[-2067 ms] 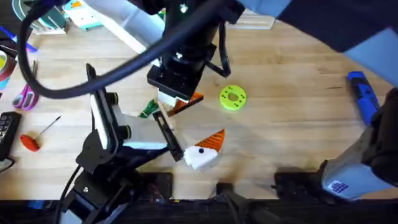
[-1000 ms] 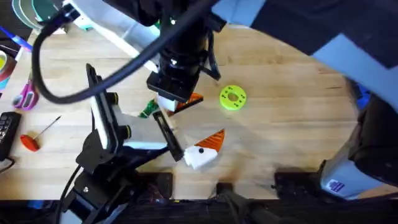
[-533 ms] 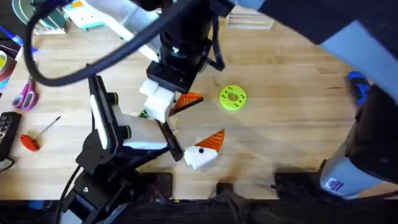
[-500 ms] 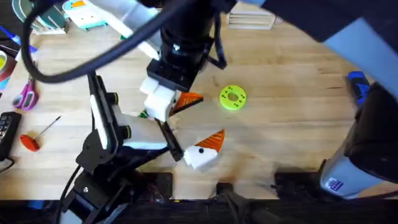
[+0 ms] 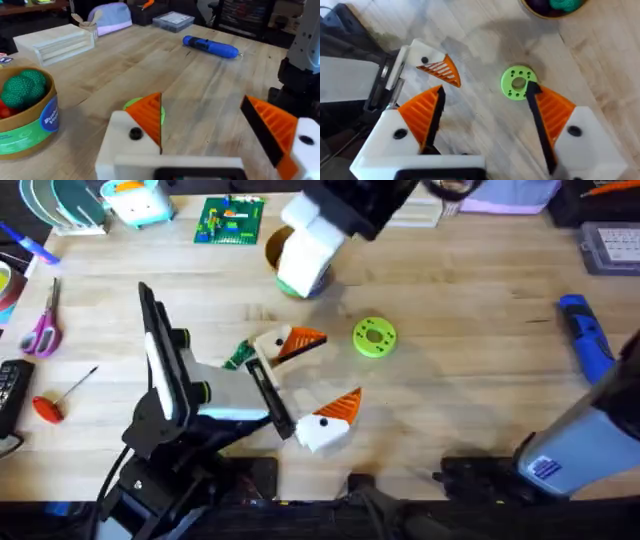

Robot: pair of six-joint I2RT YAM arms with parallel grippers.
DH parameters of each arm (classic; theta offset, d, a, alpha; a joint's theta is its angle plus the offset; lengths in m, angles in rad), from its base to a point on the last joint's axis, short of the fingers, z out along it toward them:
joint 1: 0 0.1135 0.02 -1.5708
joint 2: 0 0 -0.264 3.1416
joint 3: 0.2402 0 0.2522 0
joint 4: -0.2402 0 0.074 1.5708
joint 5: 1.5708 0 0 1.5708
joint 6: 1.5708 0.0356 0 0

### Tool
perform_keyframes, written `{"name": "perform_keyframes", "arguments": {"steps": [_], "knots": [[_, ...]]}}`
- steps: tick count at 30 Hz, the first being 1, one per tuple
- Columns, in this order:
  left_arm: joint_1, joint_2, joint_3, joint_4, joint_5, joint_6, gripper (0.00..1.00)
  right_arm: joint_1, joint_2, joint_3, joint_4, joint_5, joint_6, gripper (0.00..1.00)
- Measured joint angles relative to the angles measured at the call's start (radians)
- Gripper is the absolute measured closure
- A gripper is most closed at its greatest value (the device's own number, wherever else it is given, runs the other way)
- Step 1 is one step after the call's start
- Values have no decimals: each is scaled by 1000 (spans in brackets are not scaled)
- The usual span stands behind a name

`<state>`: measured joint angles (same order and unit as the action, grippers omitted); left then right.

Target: Pick up the gripper from the table and insert it into the empty holder that is missing its gripper. Then pick up a screw, insert it into the mounting hole, and use the screwdriver to tighten it. Finally, clean up the table by picking up the vegetable and placing it into the bucket.

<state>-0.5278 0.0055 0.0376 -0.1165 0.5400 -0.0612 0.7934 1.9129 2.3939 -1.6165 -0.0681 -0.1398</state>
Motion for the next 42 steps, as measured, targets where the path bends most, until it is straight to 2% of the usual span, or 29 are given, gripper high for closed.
{"name": "perform_keyframes", "arguments": {"steps": [5, 9, 11, 14, 22, 25, 28, 33, 42], "knots": [[0, 0, 0, 0, 0, 0, 7, -38, -90, -33, 0, 0, -23, 12], [0, 0, 0, 0, 0, 0, 7, -67, -204, -161, 5, -1, -33, 14], [0, 0, 0, 0, 0, 0, 8, -77, -275, -267, 33, -1, -34, 12], [0, 0, 0, 0, 0, 0, 8, -78, -404, -465, 168, -16, -37, 11], [0, 0, 0, 0, 3, 0, 8, -98, -807, -1033, 461, -105, -27, 10], [0, 0, 0, 0, 3, 0, 8, -125, -902, -1160, 536, -169, -21, 10], [0, 0, 0, 0, 3, 0, 9, -152, -961, -1235, 553, -252, -40, 9], [0, 0, 0, 0, 3, 0, 8, -156, -999, -1318, 518, -371, -169, 8], [0, 0, 0, 0, 3, 0, 8, -156, -996, -1344, 518, -428, -299, 8]]}}
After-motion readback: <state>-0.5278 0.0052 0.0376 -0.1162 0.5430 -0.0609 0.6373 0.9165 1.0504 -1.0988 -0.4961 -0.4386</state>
